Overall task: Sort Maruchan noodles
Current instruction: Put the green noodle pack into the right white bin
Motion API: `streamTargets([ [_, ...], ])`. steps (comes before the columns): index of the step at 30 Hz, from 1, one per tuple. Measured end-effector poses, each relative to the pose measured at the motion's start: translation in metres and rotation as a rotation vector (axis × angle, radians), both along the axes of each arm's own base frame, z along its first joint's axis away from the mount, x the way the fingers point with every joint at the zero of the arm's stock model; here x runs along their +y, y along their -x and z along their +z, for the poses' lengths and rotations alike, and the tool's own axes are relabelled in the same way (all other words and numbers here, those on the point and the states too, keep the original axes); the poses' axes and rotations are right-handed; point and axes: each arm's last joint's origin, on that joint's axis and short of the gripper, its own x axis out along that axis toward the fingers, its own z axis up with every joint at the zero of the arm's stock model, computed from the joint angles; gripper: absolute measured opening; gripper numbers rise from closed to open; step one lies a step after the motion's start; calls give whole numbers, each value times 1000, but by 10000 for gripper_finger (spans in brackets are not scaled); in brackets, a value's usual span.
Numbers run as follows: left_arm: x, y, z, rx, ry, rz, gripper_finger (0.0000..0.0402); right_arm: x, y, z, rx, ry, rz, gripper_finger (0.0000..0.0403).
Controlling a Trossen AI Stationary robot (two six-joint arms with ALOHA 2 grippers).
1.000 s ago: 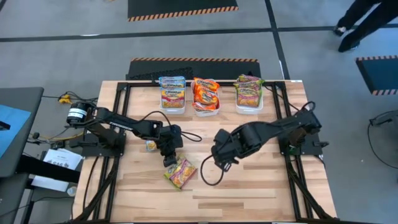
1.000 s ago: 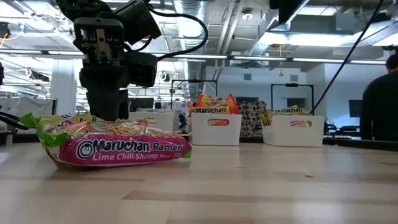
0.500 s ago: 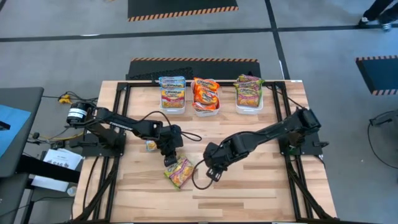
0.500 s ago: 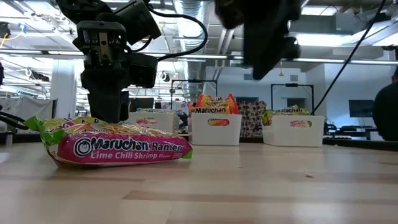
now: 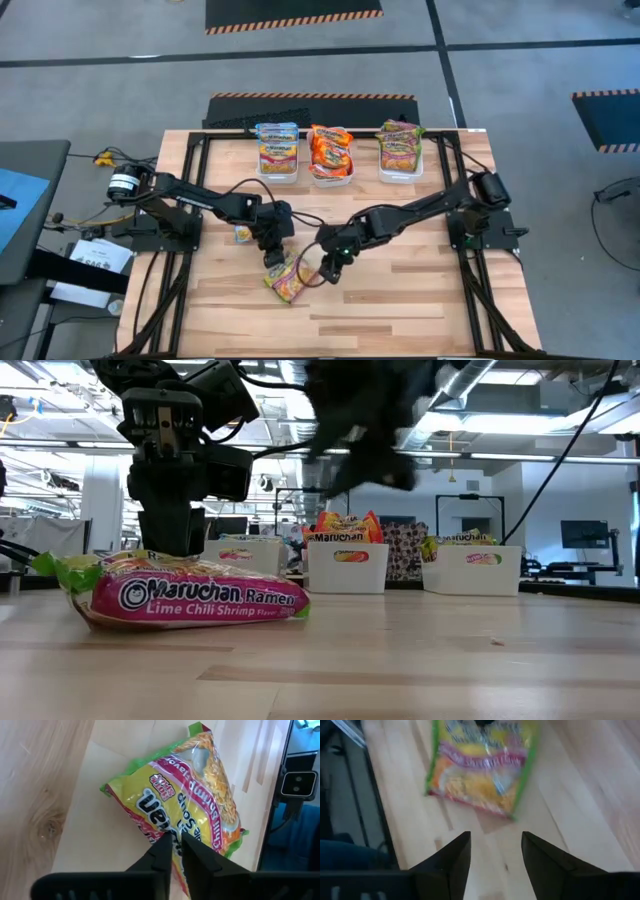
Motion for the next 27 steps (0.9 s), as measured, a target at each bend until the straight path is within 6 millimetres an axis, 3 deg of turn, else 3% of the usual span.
streamTargets([
  [9,7,-1,1,30,73,75,106,-10,-22,-14,-93,-23,-8,235],
  [17,18,3,2,102,283,52,117,-11,-30,-32,-77,-34,-43,235],
  [21,5,10,0,186,357,-35,117,-13,-31,-40,-54,-19,-55,235],
  [27,-17,23,-5,304,299,-116,117,-14,-36,-54,-42,-42,-60,235],
])
